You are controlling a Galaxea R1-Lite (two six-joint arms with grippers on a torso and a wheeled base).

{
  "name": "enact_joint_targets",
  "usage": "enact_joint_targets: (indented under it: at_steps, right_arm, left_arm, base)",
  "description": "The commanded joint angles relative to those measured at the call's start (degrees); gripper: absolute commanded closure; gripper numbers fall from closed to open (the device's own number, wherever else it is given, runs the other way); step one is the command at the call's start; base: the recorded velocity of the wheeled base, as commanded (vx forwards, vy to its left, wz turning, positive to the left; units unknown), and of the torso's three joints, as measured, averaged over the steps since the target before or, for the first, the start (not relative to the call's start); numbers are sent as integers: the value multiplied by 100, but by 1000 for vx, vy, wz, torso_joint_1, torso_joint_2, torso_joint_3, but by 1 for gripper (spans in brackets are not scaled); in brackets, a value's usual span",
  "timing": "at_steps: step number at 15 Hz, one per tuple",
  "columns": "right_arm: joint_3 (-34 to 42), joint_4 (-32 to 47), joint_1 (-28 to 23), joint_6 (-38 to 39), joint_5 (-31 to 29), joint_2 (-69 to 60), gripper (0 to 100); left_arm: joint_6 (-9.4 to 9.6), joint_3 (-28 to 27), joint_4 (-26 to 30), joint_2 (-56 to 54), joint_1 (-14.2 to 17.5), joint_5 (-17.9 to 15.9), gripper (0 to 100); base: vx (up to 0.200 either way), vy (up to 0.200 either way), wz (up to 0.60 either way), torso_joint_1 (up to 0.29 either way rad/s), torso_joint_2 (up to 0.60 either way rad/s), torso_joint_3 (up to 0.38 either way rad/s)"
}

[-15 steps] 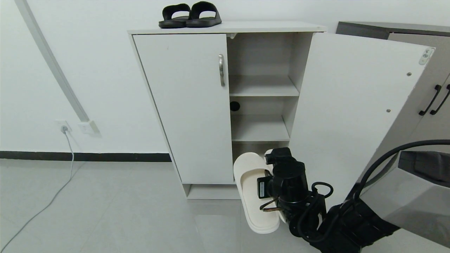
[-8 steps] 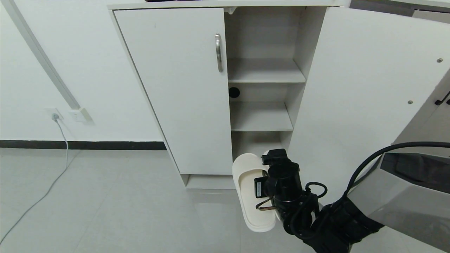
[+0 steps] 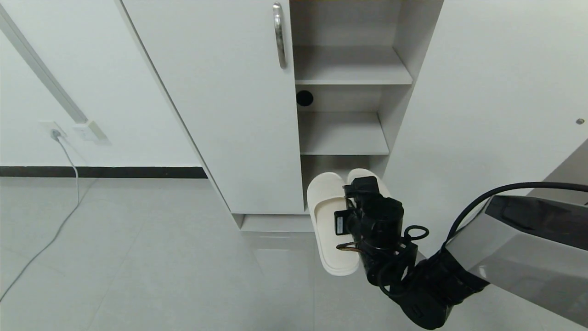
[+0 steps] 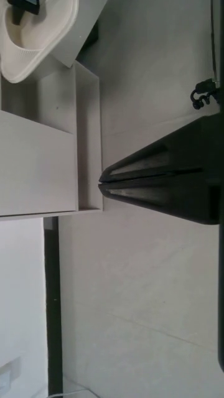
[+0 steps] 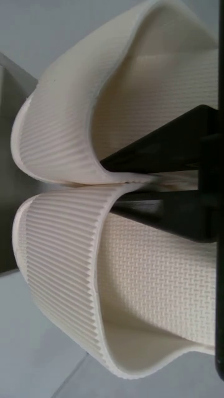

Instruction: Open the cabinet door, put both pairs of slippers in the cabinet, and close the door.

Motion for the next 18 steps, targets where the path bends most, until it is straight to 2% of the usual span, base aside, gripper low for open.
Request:
enact_joint_targets:
  at_steps: [1, 7, 18]
  right_arm:
    - [-11, -209, -100, -122, -51, 41, 100]
    - [-38, -472, -118, -218, -51, 14, 100]
    - [-20, -516, -153, -245, -42, 41, 100]
  left_arm:
    - [-3, 0, -2, 7, 2, 4, 100]
    - [-21, 0, -2, 7, 2, 13, 100]
    - [-29, 0, -2, 7, 2, 13, 100]
  base:
    - [0, 0, 0, 12, 7, -139]
    - [0, 0, 0, 0, 1, -8]
    - [200, 0, 0, 3, 2, 1]
